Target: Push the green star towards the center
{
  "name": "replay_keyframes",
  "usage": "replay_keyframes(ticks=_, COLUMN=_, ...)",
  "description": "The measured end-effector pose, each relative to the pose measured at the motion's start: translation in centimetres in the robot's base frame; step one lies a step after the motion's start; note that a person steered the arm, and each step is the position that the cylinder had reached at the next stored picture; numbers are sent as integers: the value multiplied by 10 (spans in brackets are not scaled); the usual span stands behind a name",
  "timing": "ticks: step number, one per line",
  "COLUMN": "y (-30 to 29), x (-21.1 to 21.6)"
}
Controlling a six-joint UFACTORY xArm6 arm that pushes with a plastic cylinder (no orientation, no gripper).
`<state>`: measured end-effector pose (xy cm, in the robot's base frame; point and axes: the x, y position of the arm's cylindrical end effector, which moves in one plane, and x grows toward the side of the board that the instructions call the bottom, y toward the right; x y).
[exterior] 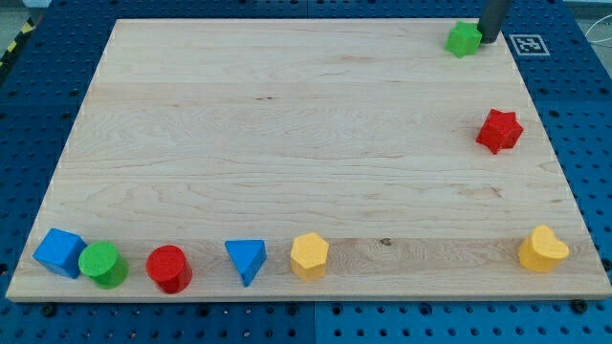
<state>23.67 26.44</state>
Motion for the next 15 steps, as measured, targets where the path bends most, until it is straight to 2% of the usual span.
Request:
replay_keyframes(ticks=2, y=-14, x=16)
replay_keyframes(ticks=4, y=-26, x=71)
replay_keyframes(ticks=6, y=20, x=58)
replay_keyframes(ticks=7, y=35, x=31)
replay_keyframes(ticks=8, y=36, x=8)
replay_keyframes(ticks=10, y=17, x=-11)
replay_keyframes(ticks=13, y=-27, x=-10)
replay_keyframes(ticks=15, y=-43, x=21)
